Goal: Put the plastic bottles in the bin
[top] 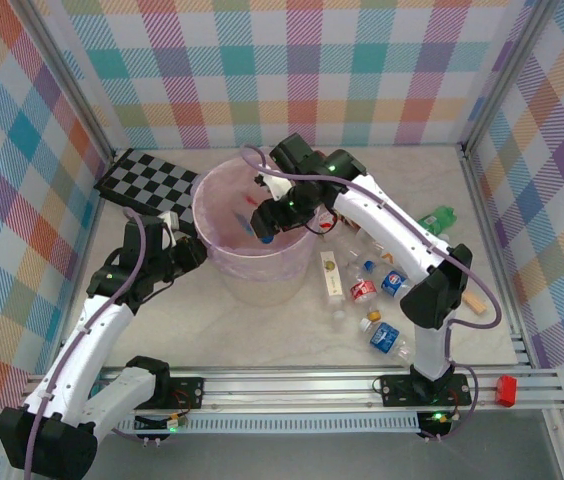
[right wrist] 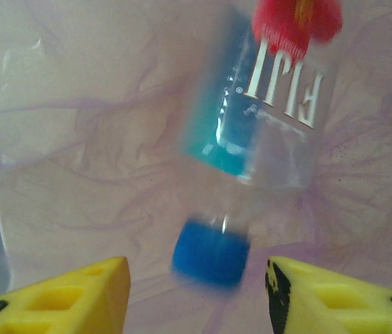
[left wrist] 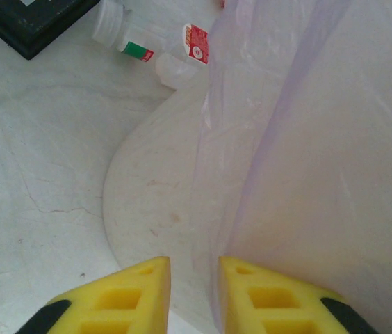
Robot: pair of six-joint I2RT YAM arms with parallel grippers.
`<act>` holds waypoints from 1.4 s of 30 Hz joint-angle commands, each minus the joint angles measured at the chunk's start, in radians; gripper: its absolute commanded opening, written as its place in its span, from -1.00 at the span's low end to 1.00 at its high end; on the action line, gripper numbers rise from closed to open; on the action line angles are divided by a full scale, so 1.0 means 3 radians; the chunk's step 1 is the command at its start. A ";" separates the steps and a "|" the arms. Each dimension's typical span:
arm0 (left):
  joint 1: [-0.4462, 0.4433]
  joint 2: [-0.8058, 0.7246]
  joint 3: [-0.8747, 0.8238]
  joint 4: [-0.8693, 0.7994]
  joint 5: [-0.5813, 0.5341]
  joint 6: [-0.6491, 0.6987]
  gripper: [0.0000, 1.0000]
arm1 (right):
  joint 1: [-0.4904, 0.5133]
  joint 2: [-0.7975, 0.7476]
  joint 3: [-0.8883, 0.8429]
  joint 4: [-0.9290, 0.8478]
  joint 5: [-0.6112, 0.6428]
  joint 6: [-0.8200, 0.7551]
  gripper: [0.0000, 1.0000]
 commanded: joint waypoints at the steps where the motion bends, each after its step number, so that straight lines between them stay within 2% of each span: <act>1: 0.0036 -0.0007 0.0298 -0.0283 -0.0168 0.0203 -0.32 | 0.0006 0.0016 0.0105 -0.0026 0.0009 -0.0073 0.18; 7: 0.0034 0.0017 0.0854 -0.0823 -0.0468 0.0551 -0.13 | 0.0006 -0.0073 0.0445 0.0058 -0.0028 -0.0141 0.37; 10: 0.0034 0.0062 0.1176 -0.1091 -0.0605 0.0704 -0.08 | -0.0015 -0.0233 0.0450 0.0237 -0.0047 -0.0145 0.52; 14: 0.0036 0.0178 0.1522 -0.1426 -0.0907 0.0885 -0.01 | -0.0104 -0.0465 0.0367 0.0419 0.0027 -0.0097 0.61; 17: 0.0035 0.0224 0.1674 -0.1375 -0.0819 0.0876 -0.02 | -0.0261 -0.0606 0.0317 0.0347 0.0211 -0.0039 0.63; 21: 0.0015 0.0397 0.1876 -0.1157 -0.0416 0.0760 -0.07 | -0.0624 -0.0811 0.0161 0.0027 0.0605 0.0089 0.69; 23: -0.0035 0.0496 0.1953 -0.1133 -0.0394 0.0765 -0.06 | -0.0870 -0.0994 -0.0088 -0.0087 0.0695 0.0186 0.70; 29: -0.0177 0.0725 0.1973 -0.1087 -0.0375 0.0850 0.20 | -0.1969 -0.1650 -0.1182 -0.0131 0.1037 0.0581 0.95; 31: -0.0225 0.0785 0.1947 -0.1064 -0.0390 0.0862 0.33 | -0.2389 -0.1731 -0.1511 -0.0065 0.1007 0.0673 0.99; 33: -0.0276 0.0840 0.1914 -0.1034 -0.0406 0.0872 0.38 | -0.2747 -0.1698 -0.1809 0.0093 0.0880 0.0697 0.99; 38: -0.0339 0.0928 0.1848 -0.0990 -0.0426 0.0875 0.42 | -0.3241 -0.1274 -0.2152 0.0578 0.0518 0.0687 0.99; 42: -0.0347 0.0900 0.1701 -0.0898 -0.0380 0.0780 0.17 | -0.3271 -0.1046 -0.2285 0.0750 0.0464 0.0764 0.99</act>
